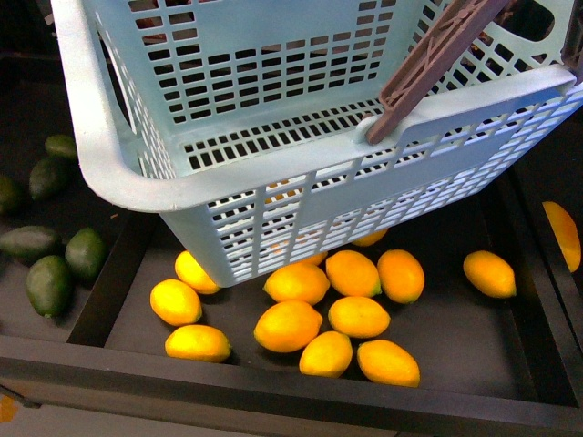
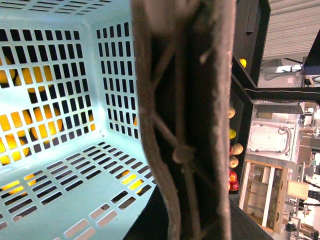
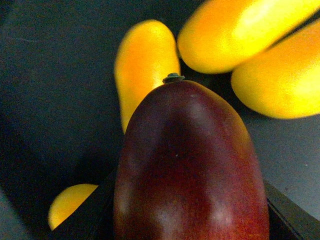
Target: Pick mango and avocado into basket
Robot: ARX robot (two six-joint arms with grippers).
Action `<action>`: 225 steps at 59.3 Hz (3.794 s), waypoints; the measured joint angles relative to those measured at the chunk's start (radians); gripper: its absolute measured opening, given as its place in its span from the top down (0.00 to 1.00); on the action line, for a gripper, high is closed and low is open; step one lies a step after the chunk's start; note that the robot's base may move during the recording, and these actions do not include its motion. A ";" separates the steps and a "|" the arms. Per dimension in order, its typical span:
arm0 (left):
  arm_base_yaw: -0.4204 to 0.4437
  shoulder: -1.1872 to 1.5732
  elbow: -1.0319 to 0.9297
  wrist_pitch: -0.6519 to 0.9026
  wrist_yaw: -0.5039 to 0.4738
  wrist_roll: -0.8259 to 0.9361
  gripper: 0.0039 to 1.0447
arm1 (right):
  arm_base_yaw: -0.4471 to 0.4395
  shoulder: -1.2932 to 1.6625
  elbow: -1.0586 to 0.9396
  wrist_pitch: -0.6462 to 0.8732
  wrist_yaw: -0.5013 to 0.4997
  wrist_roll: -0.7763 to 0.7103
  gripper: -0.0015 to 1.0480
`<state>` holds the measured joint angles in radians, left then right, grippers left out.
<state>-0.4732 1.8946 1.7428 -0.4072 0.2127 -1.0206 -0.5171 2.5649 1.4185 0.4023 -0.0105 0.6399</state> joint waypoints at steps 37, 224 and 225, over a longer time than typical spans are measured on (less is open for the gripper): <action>0.000 0.000 0.000 0.000 0.000 0.000 0.94 | 0.137 -0.845 -0.679 0.049 -0.307 -0.146 0.46; -0.001 0.000 -0.006 0.000 -0.002 0.006 0.94 | 0.517 -1.916 -1.401 0.232 0.013 -0.634 0.98; -0.001 0.000 -0.006 0.000 -0.002 0.006 0.94 | 0.517 -1.919 -1.404 0.230 0.013 -0.634 0.98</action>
<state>-0.4740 1.8942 1.7370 -0.4072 0.2104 -1.0145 -0.0002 0.6456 0.0147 0.6323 0.0025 0.0063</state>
